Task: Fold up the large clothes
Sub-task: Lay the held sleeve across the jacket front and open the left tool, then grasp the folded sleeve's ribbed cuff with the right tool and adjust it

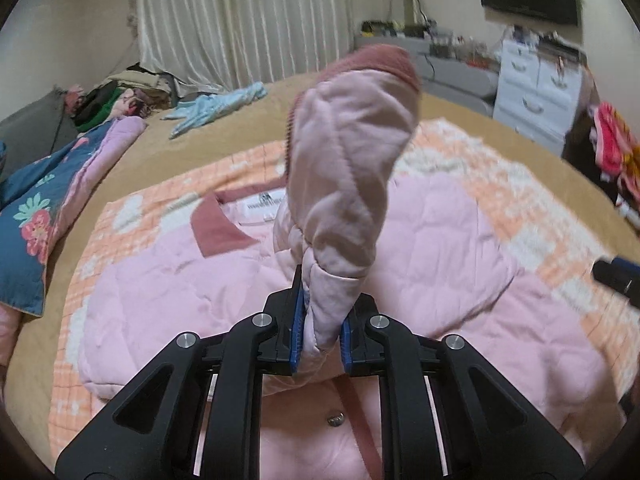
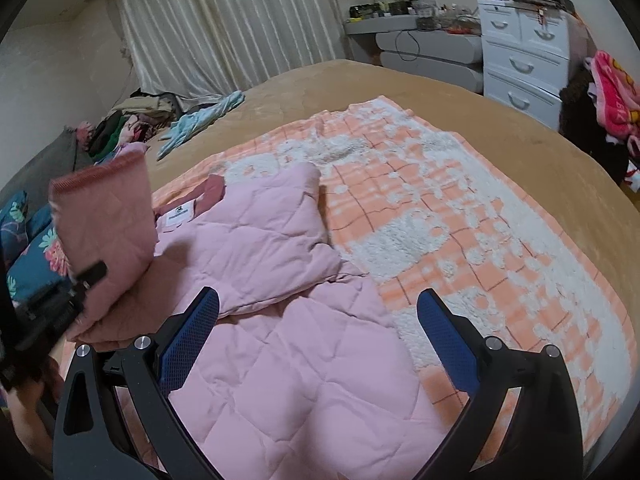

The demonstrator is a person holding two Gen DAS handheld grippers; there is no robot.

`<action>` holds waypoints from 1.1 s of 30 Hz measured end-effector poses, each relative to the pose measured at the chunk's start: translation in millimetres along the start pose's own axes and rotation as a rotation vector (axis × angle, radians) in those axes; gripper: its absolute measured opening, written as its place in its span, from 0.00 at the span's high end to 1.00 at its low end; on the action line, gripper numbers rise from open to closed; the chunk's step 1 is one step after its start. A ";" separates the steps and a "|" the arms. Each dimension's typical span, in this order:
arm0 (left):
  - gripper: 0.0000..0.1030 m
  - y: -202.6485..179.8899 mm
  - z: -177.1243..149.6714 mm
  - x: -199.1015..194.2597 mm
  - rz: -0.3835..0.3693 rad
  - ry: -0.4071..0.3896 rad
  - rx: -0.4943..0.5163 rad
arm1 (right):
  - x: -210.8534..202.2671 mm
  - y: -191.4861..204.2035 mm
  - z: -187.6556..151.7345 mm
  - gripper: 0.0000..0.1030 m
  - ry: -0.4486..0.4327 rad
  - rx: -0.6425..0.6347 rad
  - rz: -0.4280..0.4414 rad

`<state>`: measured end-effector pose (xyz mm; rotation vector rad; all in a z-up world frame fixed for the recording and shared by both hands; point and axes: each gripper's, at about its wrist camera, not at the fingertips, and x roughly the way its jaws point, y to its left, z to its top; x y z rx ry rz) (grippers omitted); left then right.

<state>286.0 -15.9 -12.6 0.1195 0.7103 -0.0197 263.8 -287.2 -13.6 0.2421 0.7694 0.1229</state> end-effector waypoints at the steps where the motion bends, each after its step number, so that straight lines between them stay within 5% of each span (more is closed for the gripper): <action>1: 0.91 -4.6 -3.0 4.2 0.001 0.013 0.019 | 0.6 -1.2 -0.1 0.04 0.000 0.001 -0.002; 6: 0.85 -25.0 -15.3 17.7 0.007 0.069 0.112 | 4.7 -5.8 -0.7 0.04 0.010 0.012 -0.011; 10: 0.43 -33.1 -25.7 26.4 -0.020 0.153 0.159 | 8.8 -5.7 -2.3 0.04 0.023 0.011 -0.014; 16: 0.16 -30.7 -44.6 11.0 -0.131 0.210 0.177 | 15.2 0.0 -4.3 0.04 0.041 0.000 -0.004; 20: 0.09 -4.2 -45.3 -7.7 -0.174 0.197 0.090 | 28.2 15.7 -9.7 0.04 0.086 0.002 0.054; 31: 0.09 108.0 -31.0 -23.7 -0.060 0.139 -0.187 | 76.8 86.1 -29.0 0.05 0.224 0.003 0.233; 33: 0.09 127.8 -33.2 -22.9 -0.045 0.140 -0.242 | 86.5 88.2 -29.8 0.12 0.239 0.028 0.238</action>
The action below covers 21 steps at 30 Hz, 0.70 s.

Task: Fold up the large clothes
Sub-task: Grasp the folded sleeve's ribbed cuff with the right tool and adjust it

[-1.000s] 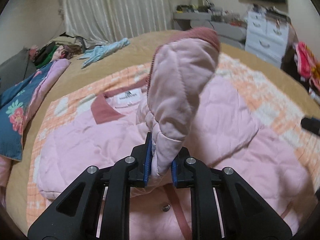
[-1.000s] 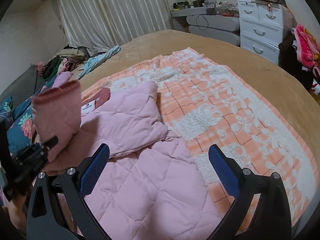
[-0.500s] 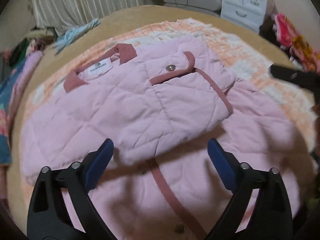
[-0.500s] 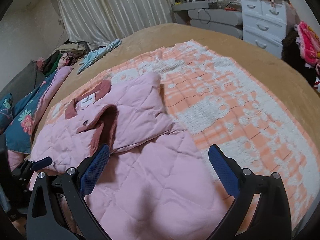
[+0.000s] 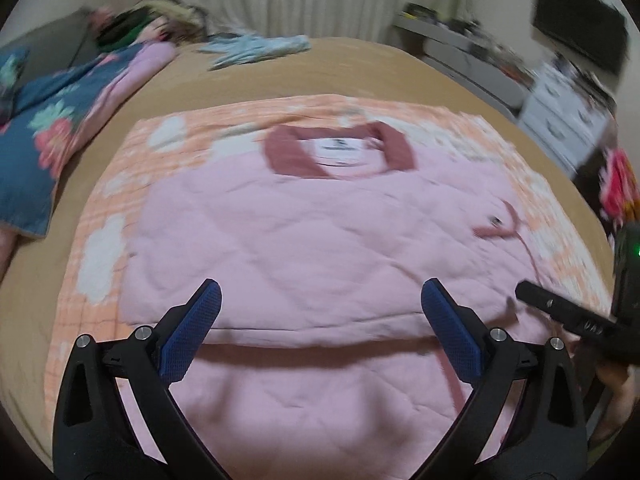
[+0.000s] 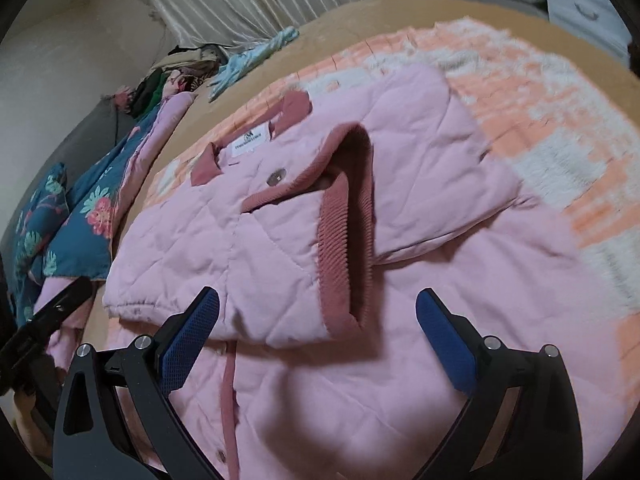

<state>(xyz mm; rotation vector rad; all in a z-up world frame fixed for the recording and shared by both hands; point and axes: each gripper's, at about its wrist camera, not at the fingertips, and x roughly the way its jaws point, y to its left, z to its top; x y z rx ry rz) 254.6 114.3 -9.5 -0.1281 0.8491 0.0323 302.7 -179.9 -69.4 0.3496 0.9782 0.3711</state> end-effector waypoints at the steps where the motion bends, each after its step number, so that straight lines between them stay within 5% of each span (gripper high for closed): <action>1: 0.09 7.8 0.9 0.1 0.006 0.000 -0.018 | 6.3 -0.2 0.6 0.34 0.012 0.008 0.014; 5: 0.09 35.5 2.3 -2.2 0.020 -0.011 -0.078 | 3.4 9.2 3.5 0.72 -0.021 -0.034 0.025; 7: 0.09 48.6 3.6 -3.9 0.022 -0.021 -0.107 | -9.1 25.9 8.8 0.78 -0.077 -0.110 0.019; 15: 0.09 88.1 17.0 -0.5 0.003 -0.037 -0.246 | -72.2 94.3 65.0 0.81 -0.300 -0.435 0.045; 21: 0.09 85.9 29.9 11.5 -0.015 -0.044 -0.266 | -56.7 73.7 95.1 0.81 -0.294 -0.424 0.009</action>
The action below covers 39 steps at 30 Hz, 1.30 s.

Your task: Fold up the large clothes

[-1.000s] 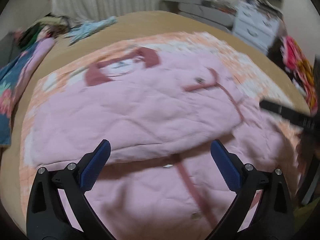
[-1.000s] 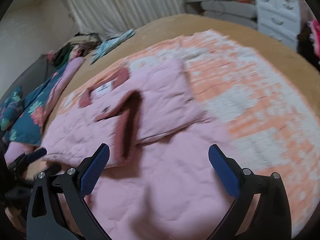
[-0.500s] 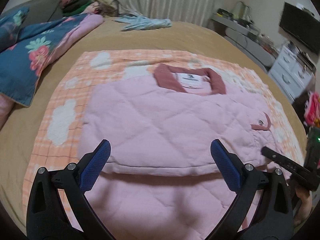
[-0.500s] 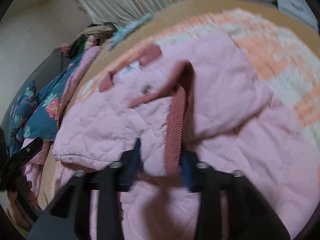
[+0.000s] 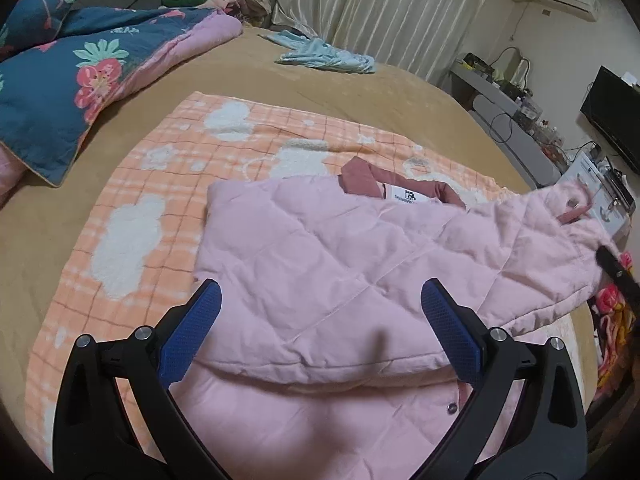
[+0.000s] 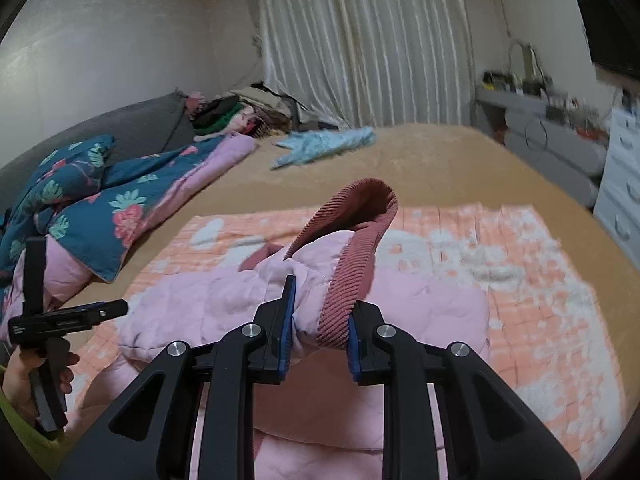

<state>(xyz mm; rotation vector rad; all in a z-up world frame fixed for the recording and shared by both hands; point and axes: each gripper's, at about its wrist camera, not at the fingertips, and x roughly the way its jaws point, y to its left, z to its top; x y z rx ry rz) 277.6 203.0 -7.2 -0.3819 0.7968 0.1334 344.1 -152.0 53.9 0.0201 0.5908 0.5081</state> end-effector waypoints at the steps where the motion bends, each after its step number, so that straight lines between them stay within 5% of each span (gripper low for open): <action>1: 0.09 -1.4 0.5 3.2 0.000 0.005 0.002 | 6.8 -3.3 -2.8 0.81 0.013 0.005 -0.009; 12: 0.09 -28.2 -3.4 35.4 -0.016 0.054 0.062 | 52.6 -28.5 -56.0 0.79 0.138 0.094 -0.065; 18: 0.09 -40.8 -9.0 50.6 -0.033 0.089 0.090 | 56.6 -29.1 -63.8 0.67 0.174 0.090 -0.105; 22: 0.09 -46.3 -12.7 59.7 -0.045 0.113 0.108 | 49.8 -31.0 -63.9 0.46 0.150 0.086 -0.137; 29: 0.09 -43.5 -21.3 83.3 -0.021 0.164 0.130 | 59.6 -10.6 -57.4 0.30 0.165 0.004 -0.118; 39: 0.08 -35.3 -30.4 109.8 0.004 0.188 0.159 | 108.4 38.9 -61.5 0.26 0.281 -0.142 -0.081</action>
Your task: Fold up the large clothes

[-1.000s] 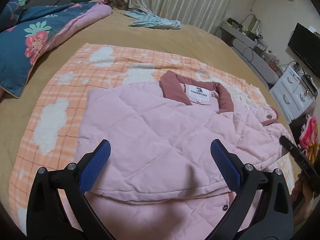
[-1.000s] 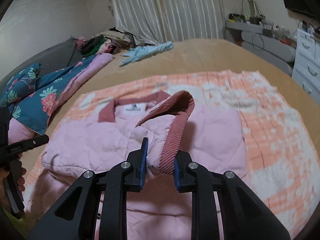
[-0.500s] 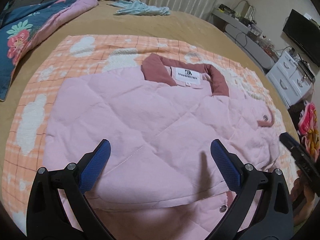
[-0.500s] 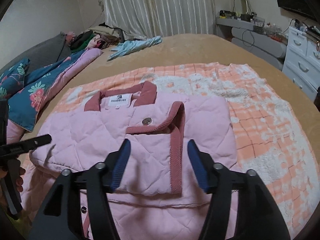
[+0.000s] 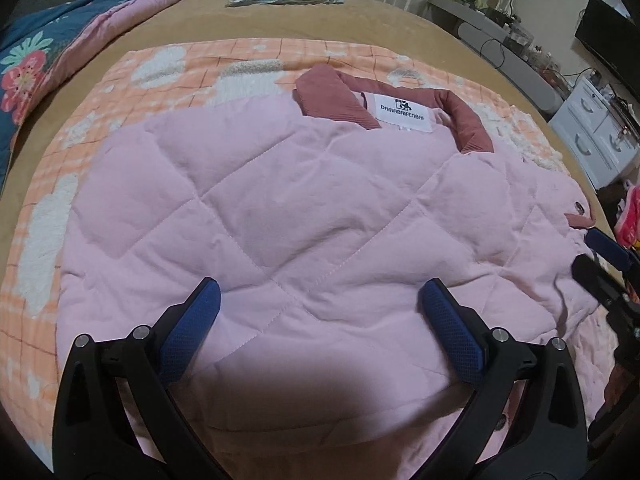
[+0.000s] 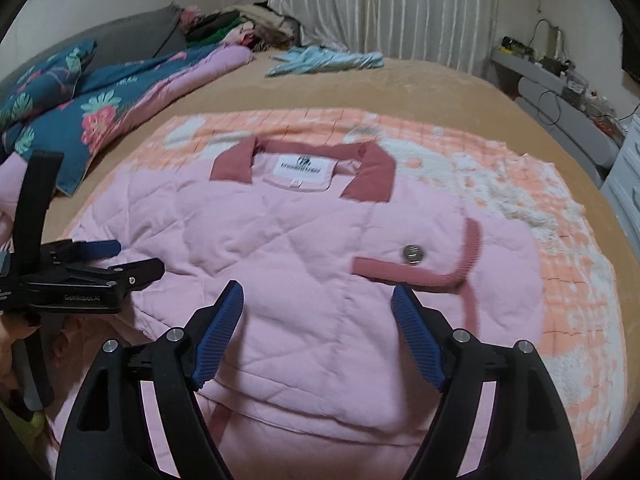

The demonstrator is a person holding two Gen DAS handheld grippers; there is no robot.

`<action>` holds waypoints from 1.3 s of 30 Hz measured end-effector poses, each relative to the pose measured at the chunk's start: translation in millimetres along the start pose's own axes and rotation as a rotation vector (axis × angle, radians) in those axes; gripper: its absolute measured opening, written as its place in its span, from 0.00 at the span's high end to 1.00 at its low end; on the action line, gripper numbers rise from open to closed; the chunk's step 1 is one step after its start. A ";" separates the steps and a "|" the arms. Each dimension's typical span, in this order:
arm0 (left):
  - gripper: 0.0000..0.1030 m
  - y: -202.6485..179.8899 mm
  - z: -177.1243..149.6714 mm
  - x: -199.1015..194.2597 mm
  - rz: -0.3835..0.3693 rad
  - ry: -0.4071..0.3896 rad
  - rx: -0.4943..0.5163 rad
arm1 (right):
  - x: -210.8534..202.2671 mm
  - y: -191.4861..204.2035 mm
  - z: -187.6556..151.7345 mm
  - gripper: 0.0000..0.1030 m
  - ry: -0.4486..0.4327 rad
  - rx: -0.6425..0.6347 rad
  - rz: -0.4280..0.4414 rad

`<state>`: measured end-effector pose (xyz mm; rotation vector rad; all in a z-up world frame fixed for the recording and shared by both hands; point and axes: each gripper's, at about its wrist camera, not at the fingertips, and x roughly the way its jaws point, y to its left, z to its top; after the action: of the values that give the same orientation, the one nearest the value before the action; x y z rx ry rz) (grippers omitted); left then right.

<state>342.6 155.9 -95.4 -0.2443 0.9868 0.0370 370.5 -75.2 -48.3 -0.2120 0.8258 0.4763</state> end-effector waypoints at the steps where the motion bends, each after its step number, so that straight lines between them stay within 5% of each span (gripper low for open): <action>1: 0.08 1.0 0.2 0.4 -0.001 -0.001 -0.001 | 7.3 0.6 -0.5 0.26 0.026 0.002 -0.010; 5: 0.08 2.2 0.4 1.9 -0.001 -0.005 -0.002 | 35.3 -6.7 -7.3 0.22 0.106 0.044 -0.005; 14: 0.08 -5.6 -3.3 -14.5 0.019 0.000 0.009 | 47.2 -11.9 -15.6 0.19 0.102 0.079 -0.006; 23: 0.08 -11.1 -12.4 -60.7 -0.005 -0.057 0.001 | -14.2 -18.6 -14.6 0.06 0.022 0.161 0.050; 39: 0.08 -12.7 -20.4 -140.4 -0.025 -0.164 -0.043 | -108.5 -20.5 -15.6 0.05 -0.097 0.142 0.044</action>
<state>250.0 150.3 12.8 -0.2886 0.8198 0.0547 307.3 -134.0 22.3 -0.0394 0.7674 0.4633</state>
